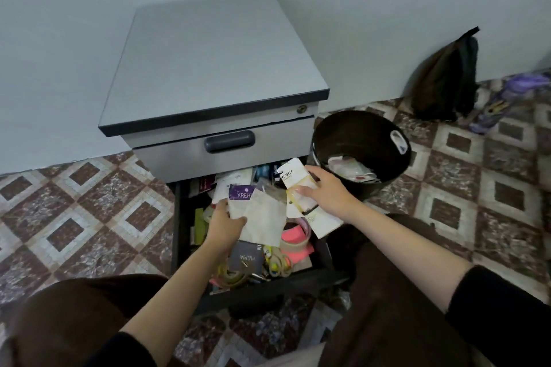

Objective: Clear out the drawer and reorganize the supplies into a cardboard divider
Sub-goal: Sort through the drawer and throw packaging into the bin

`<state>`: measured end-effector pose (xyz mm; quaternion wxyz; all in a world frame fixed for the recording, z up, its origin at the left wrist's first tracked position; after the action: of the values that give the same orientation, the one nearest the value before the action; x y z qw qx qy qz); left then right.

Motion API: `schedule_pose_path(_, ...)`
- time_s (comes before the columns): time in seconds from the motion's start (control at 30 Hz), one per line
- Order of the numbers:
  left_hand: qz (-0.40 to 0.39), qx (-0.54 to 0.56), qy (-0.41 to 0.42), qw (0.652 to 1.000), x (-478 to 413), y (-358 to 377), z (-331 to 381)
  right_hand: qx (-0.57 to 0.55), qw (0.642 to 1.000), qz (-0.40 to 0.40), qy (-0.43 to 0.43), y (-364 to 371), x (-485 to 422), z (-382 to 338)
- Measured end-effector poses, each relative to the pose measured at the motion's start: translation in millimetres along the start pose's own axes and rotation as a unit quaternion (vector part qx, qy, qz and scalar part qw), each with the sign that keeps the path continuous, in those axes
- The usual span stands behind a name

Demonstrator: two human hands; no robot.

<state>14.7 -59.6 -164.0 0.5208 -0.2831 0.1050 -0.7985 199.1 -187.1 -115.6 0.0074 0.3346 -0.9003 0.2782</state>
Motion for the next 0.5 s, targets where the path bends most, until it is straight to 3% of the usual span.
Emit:
schedule_pose_path(0.37,-0.102,-0.042,0.079,0.991,16.1,132.6,97.7,-0.051,0.992,0.09,0.071,-142.5,-26.9,43.2)
schedule_pose_path(0.5,-0.12,-0.031,0.07,0.99,5.3,171.2,123.2,-0.076,0.983,0.121,0.111,-173.3,-39.9,71.7)
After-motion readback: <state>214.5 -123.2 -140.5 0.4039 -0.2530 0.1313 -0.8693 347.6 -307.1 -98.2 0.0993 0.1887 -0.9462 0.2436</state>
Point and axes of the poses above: each hand's wrist, its own x-axis away from the middle knuckle, its own y-axis out of the palm, z = x × y, the point moved 10 cm from there along -x, towards the middle knuckle, and after that the axes turned 13 degrees about z, right-handed, at the moved point
